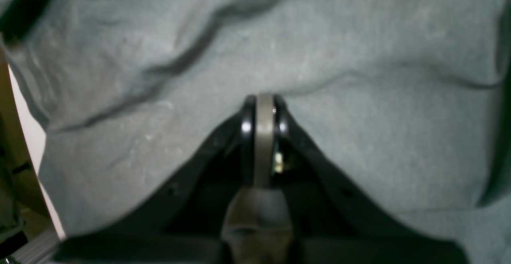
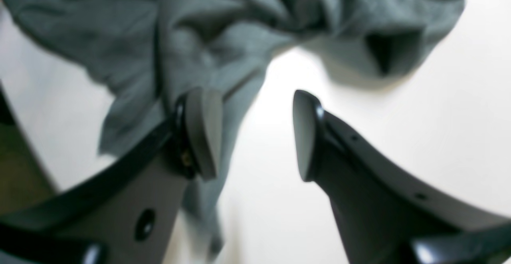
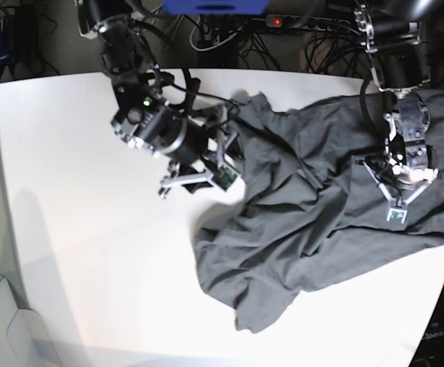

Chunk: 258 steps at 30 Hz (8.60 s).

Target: Layout the t-shirt on the table in an organized manner, then fold the t-shirt properly

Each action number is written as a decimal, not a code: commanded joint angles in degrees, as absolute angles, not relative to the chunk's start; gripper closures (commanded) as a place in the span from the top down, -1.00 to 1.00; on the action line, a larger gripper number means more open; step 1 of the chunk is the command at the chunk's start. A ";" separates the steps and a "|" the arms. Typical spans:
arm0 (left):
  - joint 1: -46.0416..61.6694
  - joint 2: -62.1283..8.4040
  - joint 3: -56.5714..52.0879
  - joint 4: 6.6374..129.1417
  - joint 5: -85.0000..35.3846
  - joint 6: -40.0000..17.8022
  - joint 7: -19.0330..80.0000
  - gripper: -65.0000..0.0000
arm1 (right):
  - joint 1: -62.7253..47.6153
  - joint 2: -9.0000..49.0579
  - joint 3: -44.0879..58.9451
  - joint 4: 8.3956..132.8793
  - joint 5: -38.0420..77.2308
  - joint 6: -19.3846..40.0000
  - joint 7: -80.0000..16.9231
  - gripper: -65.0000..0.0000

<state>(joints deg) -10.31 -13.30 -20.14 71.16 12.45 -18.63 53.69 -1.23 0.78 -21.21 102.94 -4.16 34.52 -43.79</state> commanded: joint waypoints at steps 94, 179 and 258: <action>-7.25 -11.38 -19.74 67.38 12.62 -18.33 49.19 -0.98 | 16.75 -9.00 -21.05 78.64 -3.56 28.35 -38.90 -0.05; -6.11 -11.38 -19.74 67.38 12.62 -18.33 49.01 -0.98 | 34.42 -9.00 -53.67 59.12 2.95 28.00 -25.63 -1.00; -6.29 -11.56 -17.10 67.38 12.62 -18.33 48.84 -0.98 | 17.54 1.54 -28.53 65.10 2.95 30.20 -29.67 -0.59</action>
<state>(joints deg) -7.33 -12.51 -17.61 68.62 15.29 -15.57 44.18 16.62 1.87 -28.60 64.40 2.66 29.19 -29.10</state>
